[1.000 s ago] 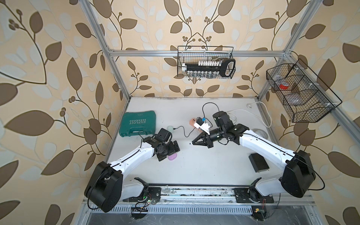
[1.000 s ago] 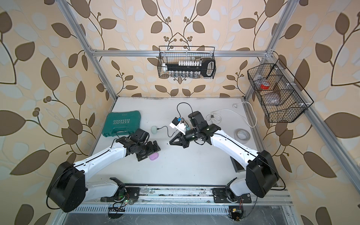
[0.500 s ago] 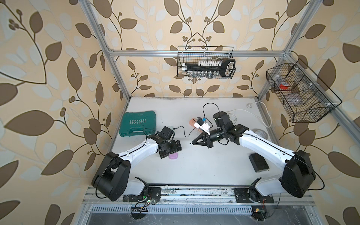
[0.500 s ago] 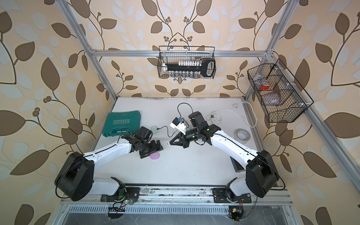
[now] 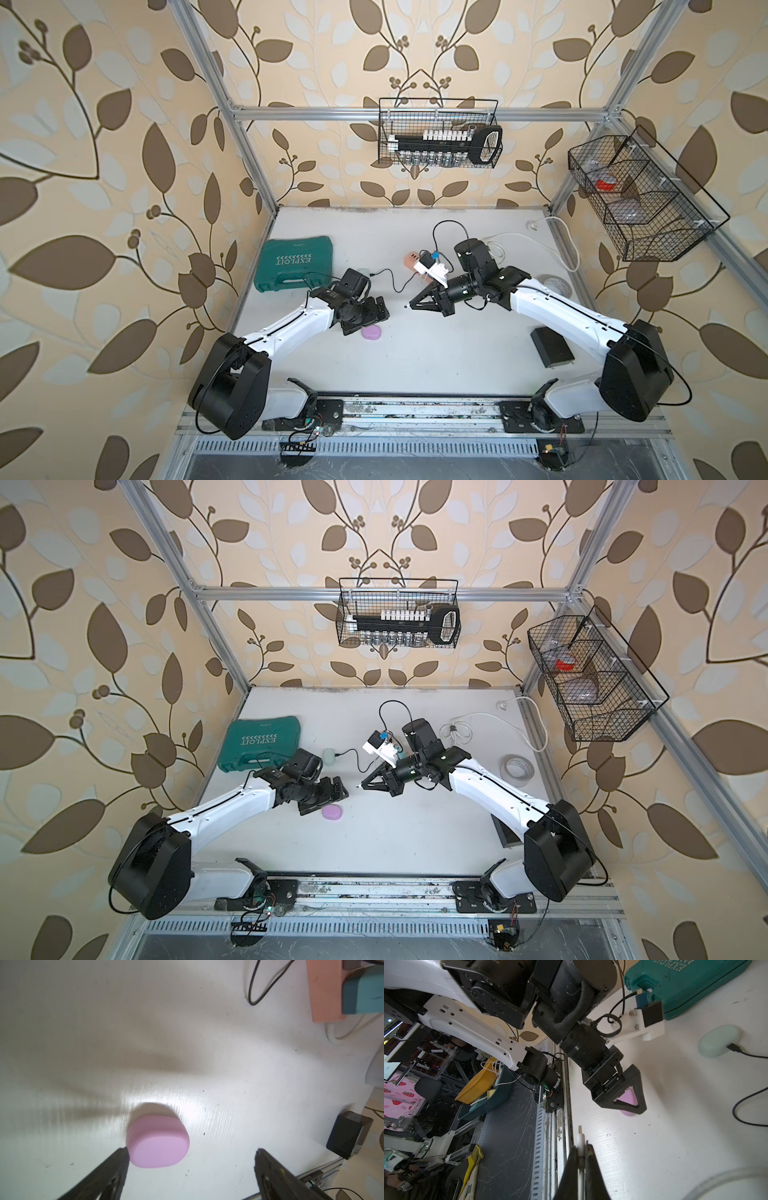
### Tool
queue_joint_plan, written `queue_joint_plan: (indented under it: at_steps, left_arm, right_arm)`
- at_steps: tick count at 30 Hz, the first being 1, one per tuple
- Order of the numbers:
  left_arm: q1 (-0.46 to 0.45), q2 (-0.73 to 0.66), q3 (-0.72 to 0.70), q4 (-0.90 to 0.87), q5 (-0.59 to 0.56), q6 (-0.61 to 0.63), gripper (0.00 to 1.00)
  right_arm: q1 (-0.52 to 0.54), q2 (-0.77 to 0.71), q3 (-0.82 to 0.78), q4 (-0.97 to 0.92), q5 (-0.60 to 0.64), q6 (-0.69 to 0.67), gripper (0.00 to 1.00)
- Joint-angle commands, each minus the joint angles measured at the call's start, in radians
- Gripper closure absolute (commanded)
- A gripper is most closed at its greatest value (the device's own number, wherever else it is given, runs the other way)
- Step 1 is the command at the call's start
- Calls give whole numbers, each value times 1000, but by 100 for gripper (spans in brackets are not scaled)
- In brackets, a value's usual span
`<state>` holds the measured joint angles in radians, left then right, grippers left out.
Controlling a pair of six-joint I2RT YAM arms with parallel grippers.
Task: Charge the bluetooth headset
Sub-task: Pick up the bluetooth headset from the center of the board.
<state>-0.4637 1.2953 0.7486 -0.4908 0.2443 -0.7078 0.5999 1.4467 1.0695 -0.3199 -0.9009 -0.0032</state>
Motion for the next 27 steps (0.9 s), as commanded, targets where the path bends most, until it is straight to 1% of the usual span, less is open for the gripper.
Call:
queue_joint_plan:
  at_steps: [1,4,7,11,14,17,20,24,27]
  left_arm:
    - [0,-32,-15,-32,-18,13,4]
    - [0,-14,3,-49,-54,23,3]
    - [0,15,52,-85,-75,20,3]
    - [0,93,111,-116,-80,18,3]
    - [0,139,156,-140,-78,35,7]
    - [-6,192,204,-200,-84,32,9]
    - [-37,187,212,-259,-138,14,7]
    - [-82,195,201,-296,-184,-18,6]
    - [-97,211,185,-282,-188,-33,8]
  right_arm:
    - [-1,-14,-14,12,-20,5,94]
    - [0,-15,-15,10,-22,6,94]
    - [-1,-20,-20,11,-20,6,94]
    - [0,-29,-24,8,-19,4,94]
    - [0,-29,-24,8,-19,3,94]
    - [-2,-31,-27,7,-19,2,94]
    - [-1,-31,-28,8,-18,-1,94]
    - [-2,-21,-28,15,-19,1,94]
    - [-1,-15,-28,21,-20,4,94]
